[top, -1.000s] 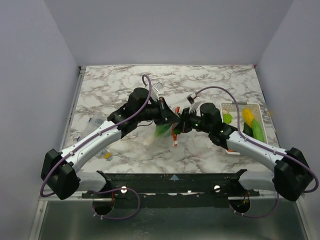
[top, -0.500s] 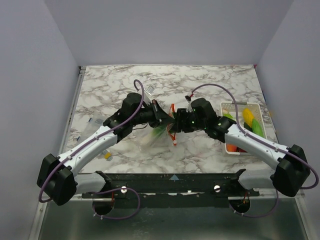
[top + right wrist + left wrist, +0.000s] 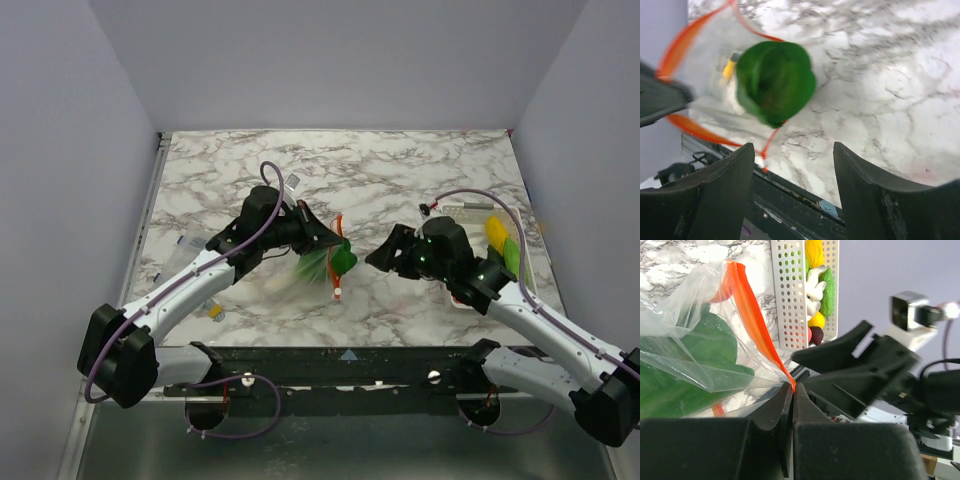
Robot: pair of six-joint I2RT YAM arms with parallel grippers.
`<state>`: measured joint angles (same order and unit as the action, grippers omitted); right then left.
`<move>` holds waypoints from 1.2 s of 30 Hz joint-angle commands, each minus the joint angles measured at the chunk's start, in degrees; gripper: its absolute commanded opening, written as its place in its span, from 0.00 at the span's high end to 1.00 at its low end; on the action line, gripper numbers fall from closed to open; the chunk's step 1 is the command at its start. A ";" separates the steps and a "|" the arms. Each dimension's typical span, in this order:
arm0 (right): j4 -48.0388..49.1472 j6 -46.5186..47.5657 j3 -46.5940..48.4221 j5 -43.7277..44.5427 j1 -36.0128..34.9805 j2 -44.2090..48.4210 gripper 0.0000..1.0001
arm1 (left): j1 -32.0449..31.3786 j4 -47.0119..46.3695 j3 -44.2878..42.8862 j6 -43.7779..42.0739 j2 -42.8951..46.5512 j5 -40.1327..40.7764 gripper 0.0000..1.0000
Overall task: Place the food in the zip-top bag and seal the zipper
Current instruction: Place the fake vegetable in the zipper food storage bag, then adjust the zipper food storage bag at the center of the board.
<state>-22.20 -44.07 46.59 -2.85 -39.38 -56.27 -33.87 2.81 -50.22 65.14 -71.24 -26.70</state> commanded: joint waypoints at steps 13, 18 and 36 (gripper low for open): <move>45.17 15.70 -11.48 -31.65 12.83 -8.23 0.35 | 0.05 6.87 -7.22 -6.39 2.27 -7.26 1.00; 44.53 19.97 -5.58 -34.78 12.75 -14.88 0.36 | 0.03 8.55 -7.44 -8.14 2.76 -8.39 1.00; 35.64 18.21 1.21 -23.42 10.11 -21.12 0.97 | 0.10 11.43 -8.41 -10.84 4.32 -9.26 1.00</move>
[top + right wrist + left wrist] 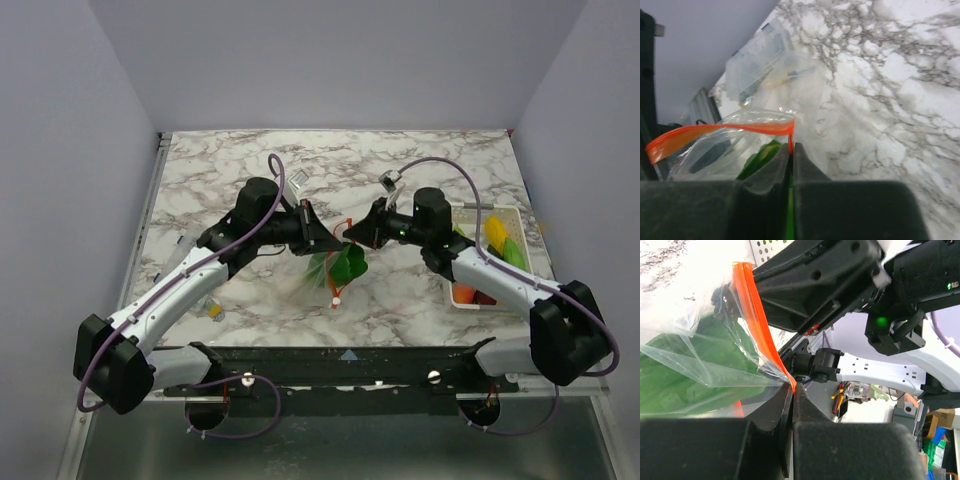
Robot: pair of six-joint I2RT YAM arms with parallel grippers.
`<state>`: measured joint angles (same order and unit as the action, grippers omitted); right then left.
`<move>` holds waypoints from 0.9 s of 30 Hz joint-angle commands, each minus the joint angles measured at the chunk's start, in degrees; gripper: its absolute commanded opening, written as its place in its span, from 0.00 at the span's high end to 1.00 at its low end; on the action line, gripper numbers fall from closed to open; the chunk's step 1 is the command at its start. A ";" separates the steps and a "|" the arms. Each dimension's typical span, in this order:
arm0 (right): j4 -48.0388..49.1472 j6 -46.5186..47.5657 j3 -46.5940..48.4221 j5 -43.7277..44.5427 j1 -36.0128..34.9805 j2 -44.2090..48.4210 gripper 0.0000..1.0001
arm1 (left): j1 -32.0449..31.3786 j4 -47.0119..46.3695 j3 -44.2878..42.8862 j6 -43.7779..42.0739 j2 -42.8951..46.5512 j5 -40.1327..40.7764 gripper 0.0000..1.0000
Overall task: Place the food in the zip-top bag and seal the zipper
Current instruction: Adjust the zipper food storage bag at the center of the board.
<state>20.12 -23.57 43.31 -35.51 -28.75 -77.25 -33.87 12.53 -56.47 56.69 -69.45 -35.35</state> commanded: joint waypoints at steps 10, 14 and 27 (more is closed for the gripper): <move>-69.54 -17.07 42.78 14.64 -4.01 -13.06 1.00 | 1.10 5.80 -2.07 2.64 8.00 0.33 1.00; -77.52 -14.29 52.90 18.00 -4.82 -17.08 1.00 | 1.22 6.01 -2.12 3.87 9.28 3.47 1.00; -87.44 -13.00 65.52 22.04 -8.86 -17.91 1.00 | 4.25 7.40 -0.45 6.49 10.89 2.18 1.00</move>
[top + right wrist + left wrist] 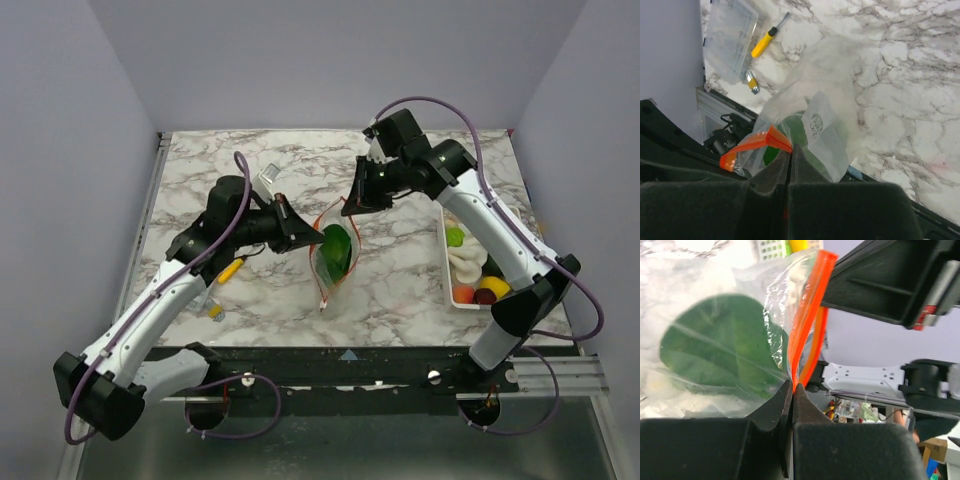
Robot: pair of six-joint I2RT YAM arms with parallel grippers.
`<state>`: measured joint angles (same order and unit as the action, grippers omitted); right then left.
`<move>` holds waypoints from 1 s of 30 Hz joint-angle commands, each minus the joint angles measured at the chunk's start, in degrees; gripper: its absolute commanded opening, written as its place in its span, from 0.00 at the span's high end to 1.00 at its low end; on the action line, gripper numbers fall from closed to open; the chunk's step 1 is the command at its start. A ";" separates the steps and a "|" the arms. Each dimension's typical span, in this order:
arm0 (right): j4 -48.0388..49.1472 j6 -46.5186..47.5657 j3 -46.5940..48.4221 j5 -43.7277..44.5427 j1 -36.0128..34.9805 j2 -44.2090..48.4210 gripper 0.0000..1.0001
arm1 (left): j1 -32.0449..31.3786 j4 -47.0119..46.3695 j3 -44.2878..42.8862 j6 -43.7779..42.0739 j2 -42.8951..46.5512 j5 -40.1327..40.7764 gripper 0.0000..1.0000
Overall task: Place the food in the zip-top bag and seal the zipper
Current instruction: Adjust the zipper food storage bag at the center of the board.
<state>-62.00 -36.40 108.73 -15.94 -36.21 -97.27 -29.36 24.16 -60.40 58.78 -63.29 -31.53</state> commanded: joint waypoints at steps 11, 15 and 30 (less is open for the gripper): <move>-5.19 4.76 8.83 8.64 -4.09 -0.90 1.00 | -0.55 2.42 -2.72 -0.95 5.17 1.57 1.00; -0.59 2.15 1.52 7.03 -4.13 3.68 1.00 | 0.62 2.49 -1.64 -1.06 7.85 2.78 1.00; 17.16 -2.59 -15.91 3.16 -4.37 12.41 1.00 | 2.23 7.78 -3.45 -9.86 4.92 5.36 1.00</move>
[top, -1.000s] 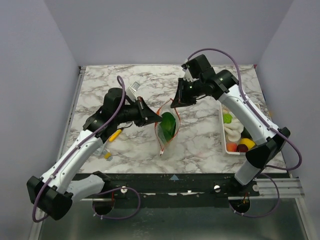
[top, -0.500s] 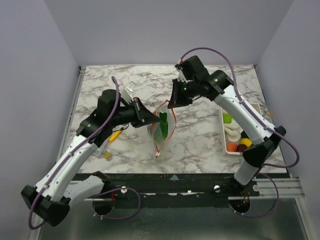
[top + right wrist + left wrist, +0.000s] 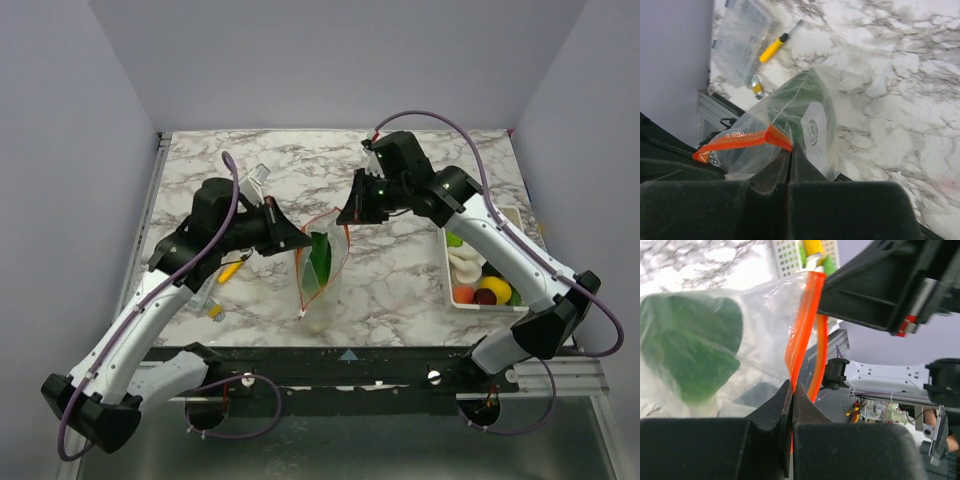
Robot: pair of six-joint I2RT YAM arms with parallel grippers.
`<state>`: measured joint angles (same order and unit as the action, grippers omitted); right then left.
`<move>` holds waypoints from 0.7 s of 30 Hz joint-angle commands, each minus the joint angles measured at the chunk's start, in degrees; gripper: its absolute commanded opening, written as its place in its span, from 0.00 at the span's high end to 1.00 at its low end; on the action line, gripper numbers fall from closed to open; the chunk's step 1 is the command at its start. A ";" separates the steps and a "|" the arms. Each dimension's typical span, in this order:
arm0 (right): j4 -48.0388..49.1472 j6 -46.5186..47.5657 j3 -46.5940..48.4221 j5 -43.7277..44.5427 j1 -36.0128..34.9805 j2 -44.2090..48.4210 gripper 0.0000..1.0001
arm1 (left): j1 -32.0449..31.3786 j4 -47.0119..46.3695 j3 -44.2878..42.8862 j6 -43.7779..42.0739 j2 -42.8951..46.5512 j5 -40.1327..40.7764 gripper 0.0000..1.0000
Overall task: Place the food in the zip-top bag and seal the zipper
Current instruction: Adjust the zipper food storage bag at the center of the board.
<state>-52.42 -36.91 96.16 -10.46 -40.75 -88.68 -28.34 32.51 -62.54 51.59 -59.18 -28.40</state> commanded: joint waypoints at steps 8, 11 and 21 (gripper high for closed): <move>10.35 -0.85 -4.97 -1.82 -0.11 3.57 0.95 | 0.96 -4.11 -0.94 -2.21 1.77 0.03 1.00; 15.42 -0.89 -9.60 -0.69 -0.09 5.64 0.78 | 3.17 2.52 -4.77 -6.83 -3.70 1.38 1.00; 18.27 -2.58 -20.95 8.67 -4.06 11.52 0.42 | 3.55 0.10 -5.57 -7.88 -5.70 -1.13 1.00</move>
<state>-37.17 -38.50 78.28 -6.50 -43.03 -81.03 -24.97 33.32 -66.24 45.50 -64.77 -29.08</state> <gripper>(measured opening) 0.561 0.011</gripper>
